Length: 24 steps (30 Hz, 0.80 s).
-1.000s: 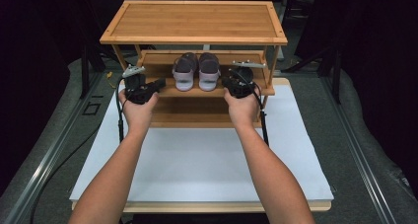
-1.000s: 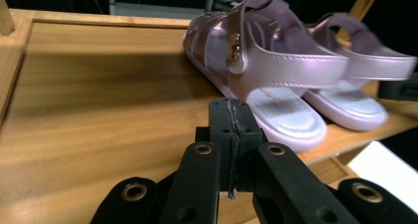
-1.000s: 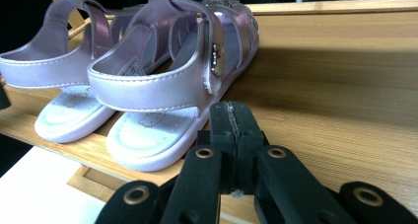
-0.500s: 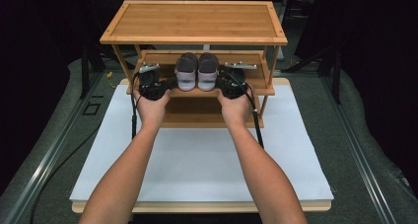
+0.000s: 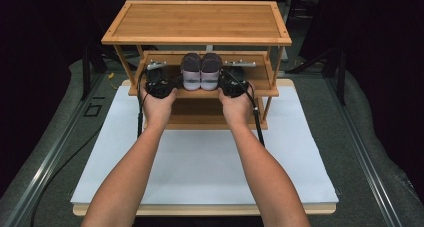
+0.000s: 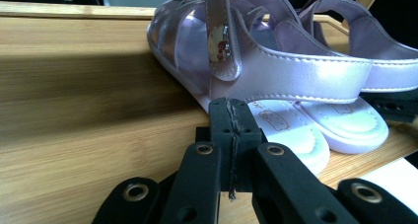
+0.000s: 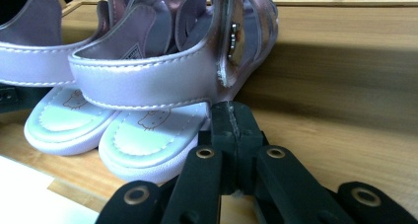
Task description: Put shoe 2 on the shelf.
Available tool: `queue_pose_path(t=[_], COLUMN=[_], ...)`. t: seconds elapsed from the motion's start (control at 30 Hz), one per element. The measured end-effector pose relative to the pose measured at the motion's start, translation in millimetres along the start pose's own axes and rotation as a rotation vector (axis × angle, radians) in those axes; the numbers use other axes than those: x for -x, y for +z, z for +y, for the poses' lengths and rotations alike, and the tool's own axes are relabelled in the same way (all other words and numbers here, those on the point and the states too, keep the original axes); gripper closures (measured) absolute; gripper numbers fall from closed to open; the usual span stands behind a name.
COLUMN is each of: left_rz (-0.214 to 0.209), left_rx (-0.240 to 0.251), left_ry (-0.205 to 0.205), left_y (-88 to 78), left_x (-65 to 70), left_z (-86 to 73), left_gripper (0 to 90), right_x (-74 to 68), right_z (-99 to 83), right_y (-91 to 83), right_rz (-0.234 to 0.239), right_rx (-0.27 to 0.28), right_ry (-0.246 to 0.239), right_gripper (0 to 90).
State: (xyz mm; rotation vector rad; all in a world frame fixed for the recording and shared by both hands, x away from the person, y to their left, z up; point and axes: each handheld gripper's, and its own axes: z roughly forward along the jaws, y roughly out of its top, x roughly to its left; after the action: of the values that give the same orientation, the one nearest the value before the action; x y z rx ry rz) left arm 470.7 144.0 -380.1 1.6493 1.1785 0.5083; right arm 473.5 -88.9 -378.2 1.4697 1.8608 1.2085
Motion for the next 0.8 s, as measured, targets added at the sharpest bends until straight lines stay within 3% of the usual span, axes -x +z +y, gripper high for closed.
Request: queue_pose_path(t=[0.13, 0.2, 0.27, 0.6, 0.7, 0.8], left_rz=[0.004, 0.004, 0.007, 0.023, 0.03, 0.037], left_rx=[-0.002, -0.001, -0.001, 0.017, 0.021, 0.023], left_ry=[0.006, 0.008, 0.004, 0.031, 0.007, 0.021], left_y=[1.1, 1.1, 1.0, -5.5, -8.7, -13.0], left_x=[-0.9, -2.0, -2.2, -5.5, -8.1, -9.0], left_z=[0.4, 0.2, 0.2, 0.1, 0.6, 1.2], left_gripper=[90.0, 90.0, 90.0, 90.0, 90.0, 90.0], right_x=[0.2, -2.1, -0.9, 4.3, 8.4, 10.4], right_z=[-1.0, -1.7, -2.0, -1.9, -2.2, -2.7], right_y=[0.8, 1.2, 0.9, -3.9, -8.0, -11.6], right_rz=[0.012, -0.029, 0.008, -0.002, -0.001, -0.003], right_rx=[0.001, 0.01, 0.004, 0.014, 0.021, 0.028], right_ry=[0.002, -0.002, 0.0, -0.013, -0.016, -0.009], right_gripper=[90.0, 90.0, 90.0, 90.0, 90.0, 90.0])
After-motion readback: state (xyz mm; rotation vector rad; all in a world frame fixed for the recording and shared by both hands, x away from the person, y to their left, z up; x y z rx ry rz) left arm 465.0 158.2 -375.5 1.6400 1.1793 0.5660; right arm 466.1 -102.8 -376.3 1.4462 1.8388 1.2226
